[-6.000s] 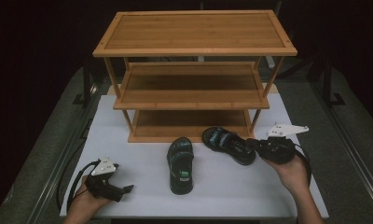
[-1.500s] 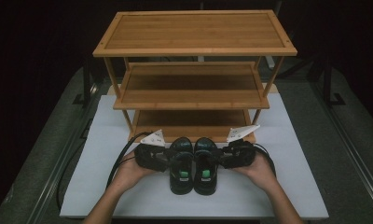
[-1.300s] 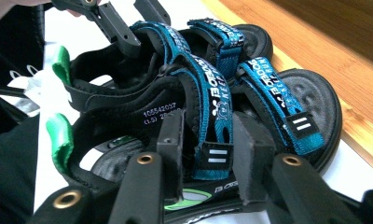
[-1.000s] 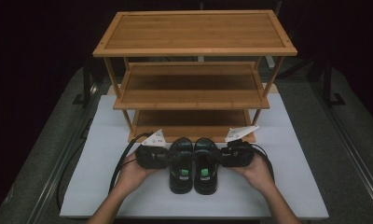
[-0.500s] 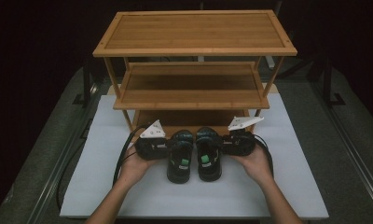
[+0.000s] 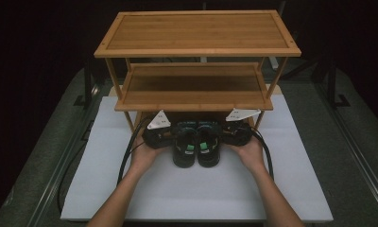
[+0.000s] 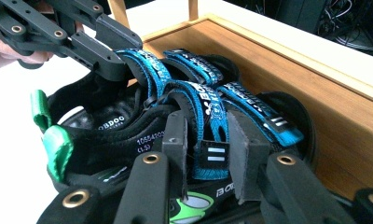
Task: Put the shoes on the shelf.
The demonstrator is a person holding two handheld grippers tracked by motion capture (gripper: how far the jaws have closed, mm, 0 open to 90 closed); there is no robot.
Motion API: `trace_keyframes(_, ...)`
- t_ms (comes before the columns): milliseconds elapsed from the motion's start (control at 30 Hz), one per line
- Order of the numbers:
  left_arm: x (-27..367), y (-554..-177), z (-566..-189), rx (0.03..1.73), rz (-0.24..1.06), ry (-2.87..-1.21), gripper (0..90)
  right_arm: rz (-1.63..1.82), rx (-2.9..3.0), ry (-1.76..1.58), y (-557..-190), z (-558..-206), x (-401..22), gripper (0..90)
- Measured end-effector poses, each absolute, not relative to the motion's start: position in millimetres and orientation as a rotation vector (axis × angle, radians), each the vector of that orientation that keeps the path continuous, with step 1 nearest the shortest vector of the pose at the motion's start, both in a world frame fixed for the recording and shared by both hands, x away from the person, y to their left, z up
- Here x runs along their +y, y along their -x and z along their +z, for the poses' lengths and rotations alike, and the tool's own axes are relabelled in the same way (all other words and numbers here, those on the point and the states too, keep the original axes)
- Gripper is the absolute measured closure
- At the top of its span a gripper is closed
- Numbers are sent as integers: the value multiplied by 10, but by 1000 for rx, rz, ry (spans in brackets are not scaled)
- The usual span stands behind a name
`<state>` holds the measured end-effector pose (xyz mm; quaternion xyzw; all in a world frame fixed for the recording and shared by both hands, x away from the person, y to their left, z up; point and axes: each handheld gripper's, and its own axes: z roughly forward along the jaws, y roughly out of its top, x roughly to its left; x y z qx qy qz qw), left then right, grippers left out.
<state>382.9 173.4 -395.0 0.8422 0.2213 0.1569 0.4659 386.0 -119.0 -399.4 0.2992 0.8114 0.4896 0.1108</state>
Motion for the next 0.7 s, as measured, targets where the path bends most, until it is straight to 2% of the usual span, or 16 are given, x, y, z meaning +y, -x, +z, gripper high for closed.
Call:
trace_keyframes(500, 1777, -3816, -4050, 520, 349, -2083, 692, 1428, 2400, -861, -3812, -4068, -1119, 686)
trace_keyframes(600, 1785, -3822, -4047, 529, 342, -2073, 655, 1439, 2397, -867, -3814, -4069, -1135, 651)
trace_keyframes(667, 1792, -3824, -4041, 538, 336, -2076, 563, 1436, 2394, -871, -3809, -4062, -1141, 624)
trace_keyframes(700, 1800, -3820, -4032, 550, 340, -2083, 563, 1439, 2386, -877, -3798, -4053, -1149, 577)
